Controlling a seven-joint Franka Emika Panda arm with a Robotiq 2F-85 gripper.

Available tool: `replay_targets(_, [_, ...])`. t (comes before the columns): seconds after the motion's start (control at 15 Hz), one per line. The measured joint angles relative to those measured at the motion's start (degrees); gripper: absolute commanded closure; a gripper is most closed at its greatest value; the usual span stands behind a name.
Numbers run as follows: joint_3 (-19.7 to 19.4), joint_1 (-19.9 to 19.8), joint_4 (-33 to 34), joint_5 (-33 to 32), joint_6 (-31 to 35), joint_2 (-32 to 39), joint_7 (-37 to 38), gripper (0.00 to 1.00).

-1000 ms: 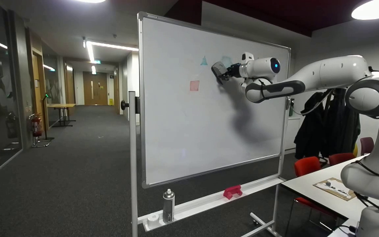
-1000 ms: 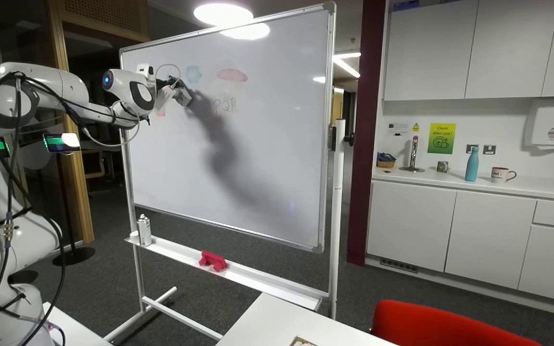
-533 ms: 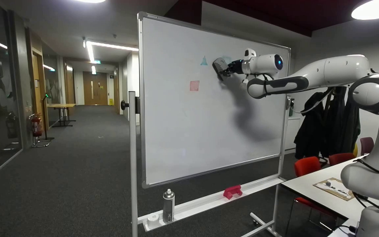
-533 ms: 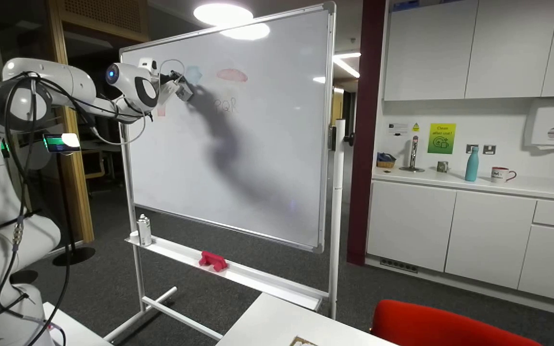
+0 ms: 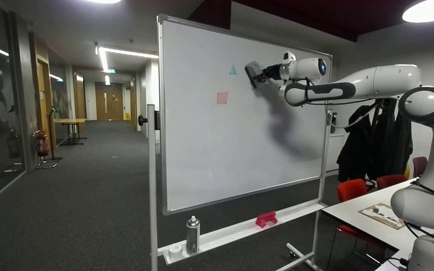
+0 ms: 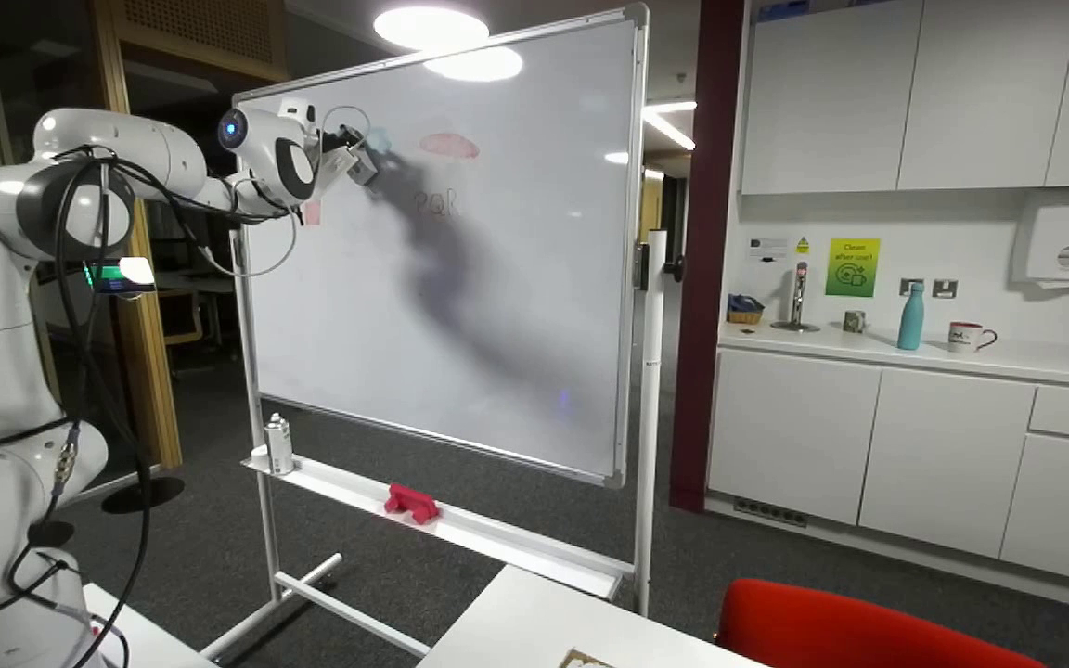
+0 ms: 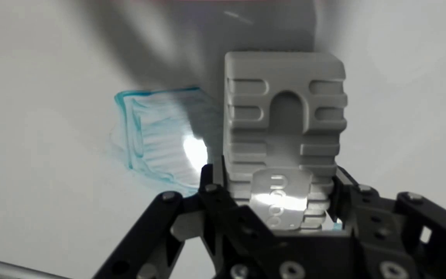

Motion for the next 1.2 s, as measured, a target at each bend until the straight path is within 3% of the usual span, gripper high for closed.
replay_targets(0.6, [0.26,-1.39,6.77,0.03,-0.69,2.94,-0.22,0.66])
replay_targets(1.2, [2.32,-2.44,5.37,-0.26,-0.68,4.3,-4.77,0.66])
